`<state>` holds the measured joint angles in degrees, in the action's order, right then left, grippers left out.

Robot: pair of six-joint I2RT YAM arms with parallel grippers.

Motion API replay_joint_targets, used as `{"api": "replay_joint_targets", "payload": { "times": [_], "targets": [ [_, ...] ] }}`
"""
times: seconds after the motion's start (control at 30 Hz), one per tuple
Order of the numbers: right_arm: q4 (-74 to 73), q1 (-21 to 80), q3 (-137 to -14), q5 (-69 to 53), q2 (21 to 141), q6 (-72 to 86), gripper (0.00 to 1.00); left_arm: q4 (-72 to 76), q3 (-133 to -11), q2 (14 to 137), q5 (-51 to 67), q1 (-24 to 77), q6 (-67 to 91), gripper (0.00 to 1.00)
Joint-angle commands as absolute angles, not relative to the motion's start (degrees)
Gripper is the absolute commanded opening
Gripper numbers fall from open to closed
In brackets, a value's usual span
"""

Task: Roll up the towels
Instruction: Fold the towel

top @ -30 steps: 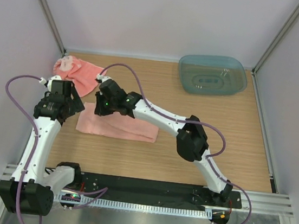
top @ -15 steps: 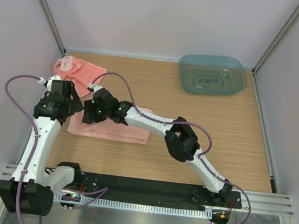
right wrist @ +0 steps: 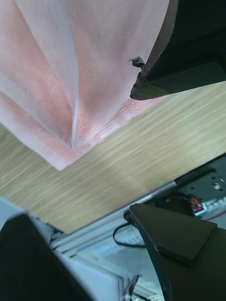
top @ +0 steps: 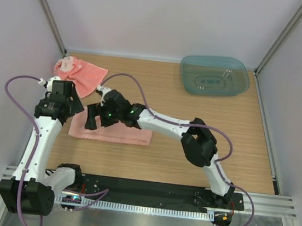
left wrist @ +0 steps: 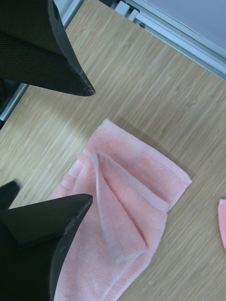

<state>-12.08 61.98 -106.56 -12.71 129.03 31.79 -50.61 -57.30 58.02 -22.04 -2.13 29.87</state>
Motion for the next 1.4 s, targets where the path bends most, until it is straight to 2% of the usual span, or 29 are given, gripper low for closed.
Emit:
{"api": "replay_joint_targets", "payload": {
  "times": [0.0, 0.07, 0.2, 0.3, 0.43, 0.77, 0.87, 0.9, 0.97, 1.07, 1.1, 1.17, 1.2, 1.37],
  "targets": [
    [-7.82, 58.46, -101.81, -13.01, 116.04, 32.96, 1.0, -50.1, -58.1, 58.18, -21.54, -2.37, 30.15, 0.84],
    [-8.26, 56.44, -97.58, -12.75, 109.91, 33.83, 1.0, -49.22, -57.75, 58.45, -18.13, -2.37, 29.62, 0.83],
    [-12.28, 48.37, -79.95, -6.78, 99.33, 35.5, 0.99, -47.38, -57.13, 60.98, -11.36, -1.94, 27.95, 0.82],
    [-15.46, 42.74, -70.27, -7.11, 95.02, 38.05, 0.93, -47.02, -57.65, 64.06, -9.5, -0.53, 27.34, 0.82],
    [-14.68, 37.1, -62.41, -11.67, 93.69, 38.14, 0.87, -47.02, -59.06, 67.23, -8.7, 2.55, 27.25, 0.82],
    [-2.74, 37.7, -54.85, -21.53, 99.57, 44.03, 0.78, -47.29, -58.89, 69.78, -8.44, 2.99, 26.02, 0.81],
    [-0.63, 39.19, -54.49, -21.62, 101.68, 44.91, 0.64, -46.93, -58.89, 69.79, -8.17, 3.08, 26.01, 0.81],
    [-0.35, 39.55, -54.32, -22.06, 102.39, 45.17, 0.51, -46.76, -58.97, 69.87, -7.91, 3.08, 25.93, 0.81],
    [1.82, 39.73, -53.79, -23.11, 104.66, 45.79, 0.46, -46.58, -58.8, 69.96, -7.12, 3.16, 25.67, 0.8],
    [1.77, 39.38, -52.13, -22.51, 104.94, 45.7, 0.31, -46.14, -58.89, 70.14, -6.68, 4.56, 25.49, 0.8],
    [0.89, 39.11, -51.68, -21.8, 104.51, 44.75, 0.2, -46.14, -58.8, 70.14, -6.85, 4.92, 25.49, 0.8],
    [-2.95, 37.01, -50.28, -19.61, 102.93, 43.6, 0.12, -46.32, -59.23, 70.22, -7.03, 6.41, 25.58, 0.81],
    [-4.82, 35.96, -49.93, -18.47, 100.74, 41.68, 0.01, -46.58, -59.5, 70.31, -7.12, 7.03, 25.92, 0.8],
    [-22.54, 30.33, -50.36, -3.73, 91.77, 32.71, 0.01, -46.93, -62.48, 73.03, -9.23, 14.47, 28.21, 0.81]
  ]
}}
